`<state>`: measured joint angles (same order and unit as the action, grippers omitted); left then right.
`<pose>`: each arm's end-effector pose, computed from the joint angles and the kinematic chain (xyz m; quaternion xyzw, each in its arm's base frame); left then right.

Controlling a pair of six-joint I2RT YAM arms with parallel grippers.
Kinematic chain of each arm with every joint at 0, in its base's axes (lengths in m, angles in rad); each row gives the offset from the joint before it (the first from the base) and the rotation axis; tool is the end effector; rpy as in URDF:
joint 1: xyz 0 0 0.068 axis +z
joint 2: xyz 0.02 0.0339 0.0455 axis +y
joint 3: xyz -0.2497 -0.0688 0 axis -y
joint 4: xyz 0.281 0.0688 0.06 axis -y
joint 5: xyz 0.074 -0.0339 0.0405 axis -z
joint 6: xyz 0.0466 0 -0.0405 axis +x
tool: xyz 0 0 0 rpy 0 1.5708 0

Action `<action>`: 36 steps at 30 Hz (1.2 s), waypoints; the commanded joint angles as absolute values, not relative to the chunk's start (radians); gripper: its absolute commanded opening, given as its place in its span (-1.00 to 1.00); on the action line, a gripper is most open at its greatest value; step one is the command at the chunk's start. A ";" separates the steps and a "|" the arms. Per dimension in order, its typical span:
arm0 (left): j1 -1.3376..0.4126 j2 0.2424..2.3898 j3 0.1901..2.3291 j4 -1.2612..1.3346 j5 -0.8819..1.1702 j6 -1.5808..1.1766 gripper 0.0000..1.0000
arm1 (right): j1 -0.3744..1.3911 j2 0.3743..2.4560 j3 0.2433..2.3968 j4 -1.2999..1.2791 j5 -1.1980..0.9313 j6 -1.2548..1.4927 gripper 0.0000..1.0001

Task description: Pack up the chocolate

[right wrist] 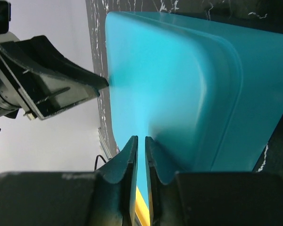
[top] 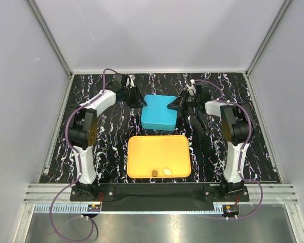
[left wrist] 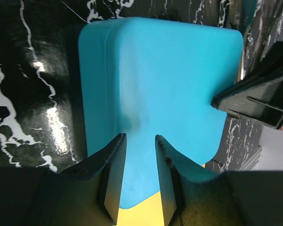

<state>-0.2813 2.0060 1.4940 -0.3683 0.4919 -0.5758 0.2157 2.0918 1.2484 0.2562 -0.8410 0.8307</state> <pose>0.4482 -0.1524 0.1658 -0.0524 0.9149 -0.3448 0.2034 0.4452 0.1331 0.1019 0.0598 0.8253 0.5271 0.1936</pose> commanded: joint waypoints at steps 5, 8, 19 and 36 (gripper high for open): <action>-0.279 2.012 1.643 -0.411 0.445 -0.541 -0.24 | 0.252 1.924 1.325 0.152 -0.871 0.773 -0.59; -0.279 2.043 1.646 -0.327 0.515 -0.570 -0.24 | 0.258 1.945 1.292 0.215 -0.894 0.802 -0.57; -0.284 2.197 1.617 -0.265 0.554 -0.581 -0.30 | 0.258 2.140 1.138 0.414 -0.919 0.870 -0.59; -0.284 1.610 1.603 -0.480 0.416 -0.450 0.25 | 0.259 1.471 1.330 -0.493 -0.413 0.395 0.99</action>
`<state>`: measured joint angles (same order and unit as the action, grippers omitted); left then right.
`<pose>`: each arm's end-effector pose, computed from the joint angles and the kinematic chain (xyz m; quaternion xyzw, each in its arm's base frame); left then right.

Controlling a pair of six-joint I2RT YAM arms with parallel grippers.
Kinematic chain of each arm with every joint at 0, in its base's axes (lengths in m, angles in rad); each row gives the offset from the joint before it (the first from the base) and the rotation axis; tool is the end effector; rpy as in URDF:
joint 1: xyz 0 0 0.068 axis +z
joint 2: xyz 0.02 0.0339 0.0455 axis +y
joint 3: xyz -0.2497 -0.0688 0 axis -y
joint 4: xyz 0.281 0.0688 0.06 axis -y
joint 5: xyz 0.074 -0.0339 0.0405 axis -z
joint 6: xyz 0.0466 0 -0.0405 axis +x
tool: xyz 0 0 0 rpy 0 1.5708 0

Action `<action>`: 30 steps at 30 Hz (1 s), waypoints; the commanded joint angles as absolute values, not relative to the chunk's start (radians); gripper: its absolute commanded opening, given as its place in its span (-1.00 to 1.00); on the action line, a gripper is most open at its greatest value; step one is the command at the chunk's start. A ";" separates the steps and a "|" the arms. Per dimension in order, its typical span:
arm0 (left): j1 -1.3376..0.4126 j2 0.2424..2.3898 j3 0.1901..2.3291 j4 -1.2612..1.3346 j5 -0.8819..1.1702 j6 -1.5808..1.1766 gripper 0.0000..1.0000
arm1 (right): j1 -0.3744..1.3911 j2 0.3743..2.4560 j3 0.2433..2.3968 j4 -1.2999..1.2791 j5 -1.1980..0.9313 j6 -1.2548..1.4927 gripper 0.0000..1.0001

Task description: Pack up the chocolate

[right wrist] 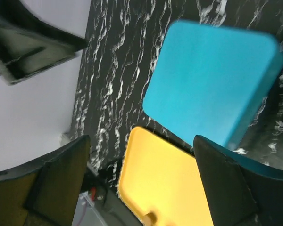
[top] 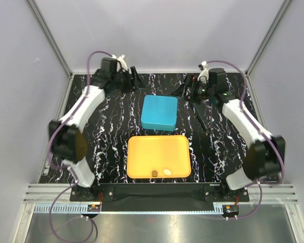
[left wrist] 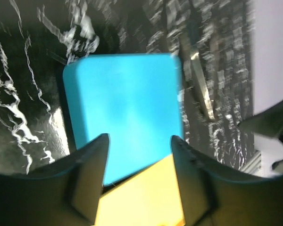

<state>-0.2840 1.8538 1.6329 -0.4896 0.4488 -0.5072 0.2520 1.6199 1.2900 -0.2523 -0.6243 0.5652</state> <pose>0.4407 -0.1497 0.2746 -0.0065 0.8909 -0.3433 0.2972 0.3912 0.1288 0.2672 -0.0133 0.8502 0.4275 0.3069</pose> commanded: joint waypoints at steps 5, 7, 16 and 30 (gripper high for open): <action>-0.287 1.404 1.467 -0.472 0.403 -0.384 0.98 | 0.259 1.241 1.260 -0.604 -0.160 0.318 0.99; -0.288 1.314 1.386 -0.472 0.390 -0.364 0.98 | 0.259 1.150 1.237 -0.632 -0.089 0.321 0.99; -0.288 0.941 1.030 -0.339 0.342 -0.318 0.98 | 0.258 0.856 1.043 -0.629 0.146 0.367 1.00; -0.288 0.831 0.963 -0.357 0.293 -0.301 0.98 | 0.259 0.798 1.000 -0.657 0.120 0.354 0.99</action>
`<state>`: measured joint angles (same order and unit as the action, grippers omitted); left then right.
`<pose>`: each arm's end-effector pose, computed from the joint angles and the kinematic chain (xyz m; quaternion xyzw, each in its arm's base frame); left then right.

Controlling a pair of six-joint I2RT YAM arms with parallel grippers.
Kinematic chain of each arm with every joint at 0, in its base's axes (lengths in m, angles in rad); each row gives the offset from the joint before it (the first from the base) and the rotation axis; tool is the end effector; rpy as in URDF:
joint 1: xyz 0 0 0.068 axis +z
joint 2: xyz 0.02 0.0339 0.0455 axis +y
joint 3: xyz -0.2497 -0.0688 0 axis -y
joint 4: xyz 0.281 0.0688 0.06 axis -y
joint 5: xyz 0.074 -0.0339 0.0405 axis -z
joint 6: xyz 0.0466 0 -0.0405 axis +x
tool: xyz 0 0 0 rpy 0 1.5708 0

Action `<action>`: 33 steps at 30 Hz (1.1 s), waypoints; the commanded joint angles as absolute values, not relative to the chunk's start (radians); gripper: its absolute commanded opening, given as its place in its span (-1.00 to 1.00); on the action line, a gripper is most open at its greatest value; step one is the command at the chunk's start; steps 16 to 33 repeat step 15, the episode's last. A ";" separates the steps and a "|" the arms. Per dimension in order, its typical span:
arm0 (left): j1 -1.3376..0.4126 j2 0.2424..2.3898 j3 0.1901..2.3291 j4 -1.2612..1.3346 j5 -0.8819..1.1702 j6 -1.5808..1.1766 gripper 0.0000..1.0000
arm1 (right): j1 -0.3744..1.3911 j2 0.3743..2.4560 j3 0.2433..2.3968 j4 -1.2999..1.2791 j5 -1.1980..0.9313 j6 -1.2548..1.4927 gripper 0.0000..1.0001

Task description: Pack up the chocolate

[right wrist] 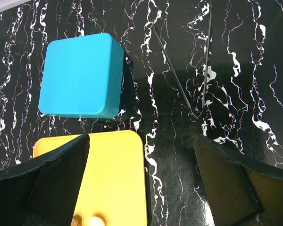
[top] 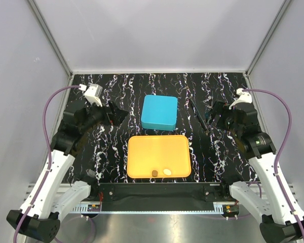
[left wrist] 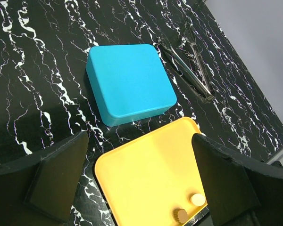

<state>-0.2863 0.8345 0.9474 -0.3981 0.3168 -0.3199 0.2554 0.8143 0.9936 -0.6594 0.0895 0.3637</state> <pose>0.2245 -0.0812 0.3565 0.0813 0.7919 -0.2972 0.5273 0.2151 0.0519 0.3486 0.0694 0.8516 0.1214 0.5052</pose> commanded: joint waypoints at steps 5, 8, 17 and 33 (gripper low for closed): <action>-0.288 0.834 0.982 -0.365 0.298 -0.299 0.98 | 0.259 0.787 1.015 -0.658 0.120 0.350 0.99; -0.288 0.834 0.985 -0.365 0.298 -0.298 0.98 | 0.259 0.793 1.028 -0.663 0.118 0.350 0.99; -0.288 0.844 0.991 -0.365 0.308 -0.301 0.98 | 0.259 0.798 1.029 -0.661 0.115 0.342 0.99; -0.288 0.844 0.991 -0.365 0.308 -0.301 0.98 | 0.259 0.798 1.029 -0.661 0.115 0.342 0.99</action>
